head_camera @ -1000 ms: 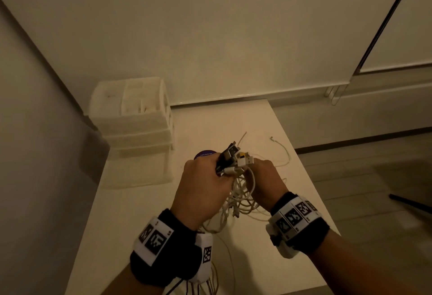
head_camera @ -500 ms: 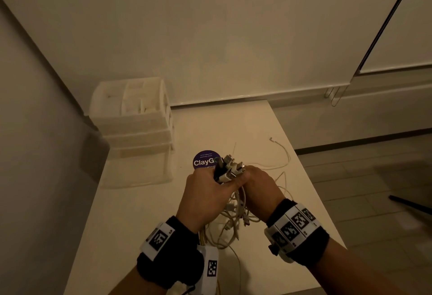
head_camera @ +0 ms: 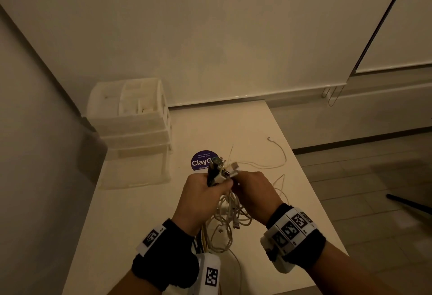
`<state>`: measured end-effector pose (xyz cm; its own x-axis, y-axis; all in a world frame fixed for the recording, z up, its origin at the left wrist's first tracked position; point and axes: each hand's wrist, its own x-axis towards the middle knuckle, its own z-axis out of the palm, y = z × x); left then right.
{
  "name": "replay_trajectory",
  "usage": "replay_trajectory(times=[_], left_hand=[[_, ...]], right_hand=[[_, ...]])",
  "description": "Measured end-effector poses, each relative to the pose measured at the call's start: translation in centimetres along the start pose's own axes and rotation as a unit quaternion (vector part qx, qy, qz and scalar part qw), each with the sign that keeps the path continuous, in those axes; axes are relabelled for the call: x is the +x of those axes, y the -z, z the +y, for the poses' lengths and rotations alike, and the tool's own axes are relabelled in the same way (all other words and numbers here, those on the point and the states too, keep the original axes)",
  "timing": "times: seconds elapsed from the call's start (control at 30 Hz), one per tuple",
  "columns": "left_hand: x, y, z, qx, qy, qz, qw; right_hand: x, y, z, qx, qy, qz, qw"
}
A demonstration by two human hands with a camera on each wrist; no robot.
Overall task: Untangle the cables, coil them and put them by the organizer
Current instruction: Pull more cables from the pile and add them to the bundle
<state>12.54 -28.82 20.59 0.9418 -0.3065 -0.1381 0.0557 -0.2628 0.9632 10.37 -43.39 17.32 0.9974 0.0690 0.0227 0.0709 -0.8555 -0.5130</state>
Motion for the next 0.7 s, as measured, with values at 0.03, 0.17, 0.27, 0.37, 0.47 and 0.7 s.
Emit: replay_trajectory(times=[0.03, 0.17, 0.27, 0.37, 0.47, 0.7], left_hand=[[-0.1, 0.3, 0.2, -0.018, 0.015, 0.001, 1.0], [-0.4, 1.6, 0.2, -0.061, 0.047, -0.01, 0.997], [-0.9, 1.6, 0.2, -0.051, 0.024, -0.018, 0.998], [-2.0, 1.3, 0.3, -0.031, -0.013, -0.026, 0.999], [-2.6, 1.5, -0.1, -0.002, -0.045, -0.031, 0.998], [-0.2, 3.7, -1.7, 0.041, 0.003, 0.062, 0.997]], right_hand=[[-0.1, -0.5, 0.3, 0.006, -0.008, -0.012, 1.0], [-0.5, -2.3, 1.9, 0.013, -0.041, -0.006, 0.999], [0.1, -3.2, 1.3, -0.091, -0.047, -0.001, 0.995], [0.7, -3.1, 0.5, -0.064, -0.101, -0.023, 0.993], [1.1, -3.0, 0.5, -0.034, -0.106, -0.07, 0.991], [-1.7, -3.6, 2.8, 0.111, -0.066, 0.033, 0.991]])
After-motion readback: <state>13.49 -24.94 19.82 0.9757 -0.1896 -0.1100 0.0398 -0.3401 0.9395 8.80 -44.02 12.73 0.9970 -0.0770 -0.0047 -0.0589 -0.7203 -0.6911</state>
